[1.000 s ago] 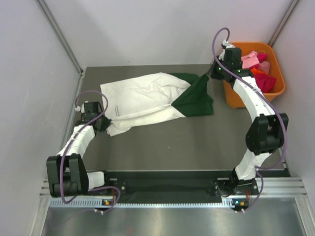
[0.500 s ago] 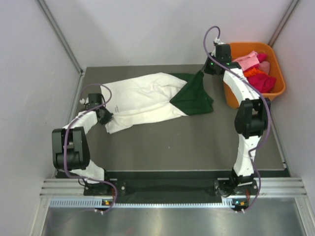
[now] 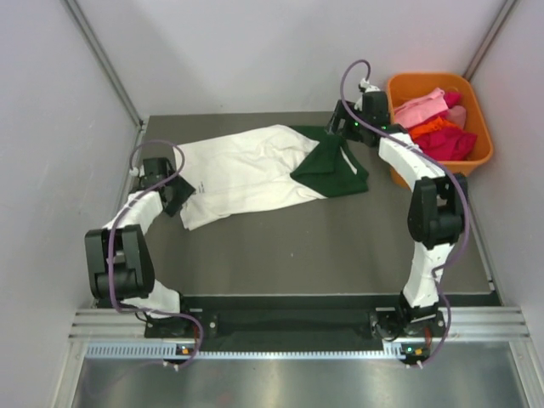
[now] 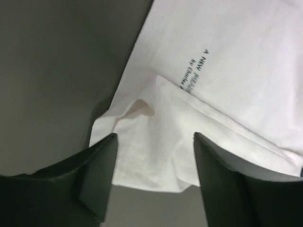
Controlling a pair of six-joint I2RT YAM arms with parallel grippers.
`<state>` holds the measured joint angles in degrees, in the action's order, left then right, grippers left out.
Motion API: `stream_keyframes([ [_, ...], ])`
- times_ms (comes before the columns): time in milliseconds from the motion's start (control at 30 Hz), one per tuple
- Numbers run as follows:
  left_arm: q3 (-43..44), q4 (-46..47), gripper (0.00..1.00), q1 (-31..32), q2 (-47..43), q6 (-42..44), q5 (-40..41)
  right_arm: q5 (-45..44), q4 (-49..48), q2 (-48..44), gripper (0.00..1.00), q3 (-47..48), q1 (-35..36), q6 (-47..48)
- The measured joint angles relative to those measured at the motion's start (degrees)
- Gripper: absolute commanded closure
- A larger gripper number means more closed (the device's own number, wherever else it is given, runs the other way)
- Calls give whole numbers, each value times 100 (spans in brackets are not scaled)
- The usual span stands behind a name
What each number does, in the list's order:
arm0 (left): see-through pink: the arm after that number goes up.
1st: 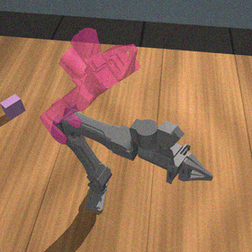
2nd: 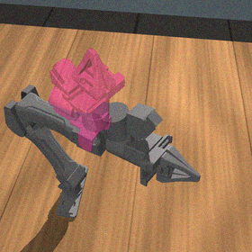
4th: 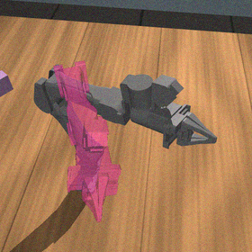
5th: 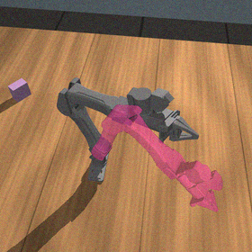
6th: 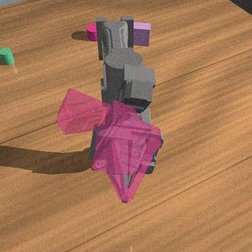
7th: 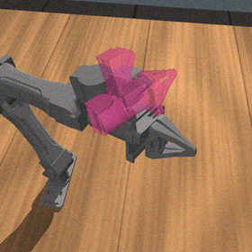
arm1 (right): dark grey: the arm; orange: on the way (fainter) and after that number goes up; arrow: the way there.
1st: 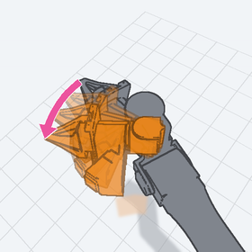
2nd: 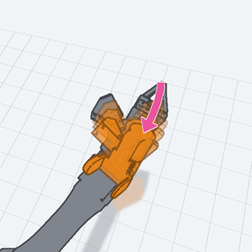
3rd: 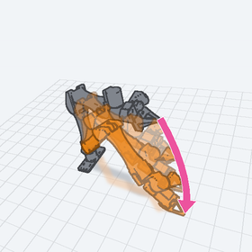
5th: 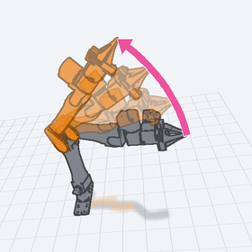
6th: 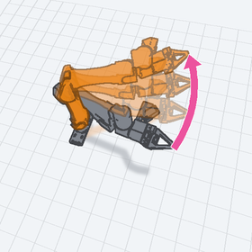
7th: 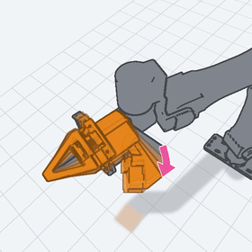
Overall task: Fold and stack the t-shirts
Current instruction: Fold the tshirt
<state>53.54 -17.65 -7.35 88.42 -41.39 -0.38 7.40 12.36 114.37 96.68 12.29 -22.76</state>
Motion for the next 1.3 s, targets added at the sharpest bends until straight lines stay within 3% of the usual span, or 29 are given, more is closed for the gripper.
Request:
stream_keyframes([
  [100,-136,-103,13,-2,-667,50,33,0,-354,-844,19,-1108,33,-179],
  [233,-417,-262,11,-7,-1676,111,208,-107,-951,-2063,23,-2463,31,-501],
  [267,-474,-330,11,-4,-1902,127,243,-157,-1178,-2367,29,-2828,31,-605],
  [500,-866,-444,15,-9,-2608,142,-15,-551,-2168,-3550,34,-4903,83,-1329],
  [800,-1941,-4,18,-9,-2638,-31,-793,-1377,-3132,-3567,32,-6564,107,-2424],
  [1133,-2304,503,21,-9,-2592,-199,-1049,-1792,-4216,-2304,33,-6544,107,-3554],
  [1233,-2304,520,23,-9,-2592,-234,-1010,-1923,-4371,-2061,38,-6426,109,-3801],
  [1300,-2304,516,24,-9,-2592,-275,-896,-2055,-4332,-1917,51,-6262,109,-3904],
])
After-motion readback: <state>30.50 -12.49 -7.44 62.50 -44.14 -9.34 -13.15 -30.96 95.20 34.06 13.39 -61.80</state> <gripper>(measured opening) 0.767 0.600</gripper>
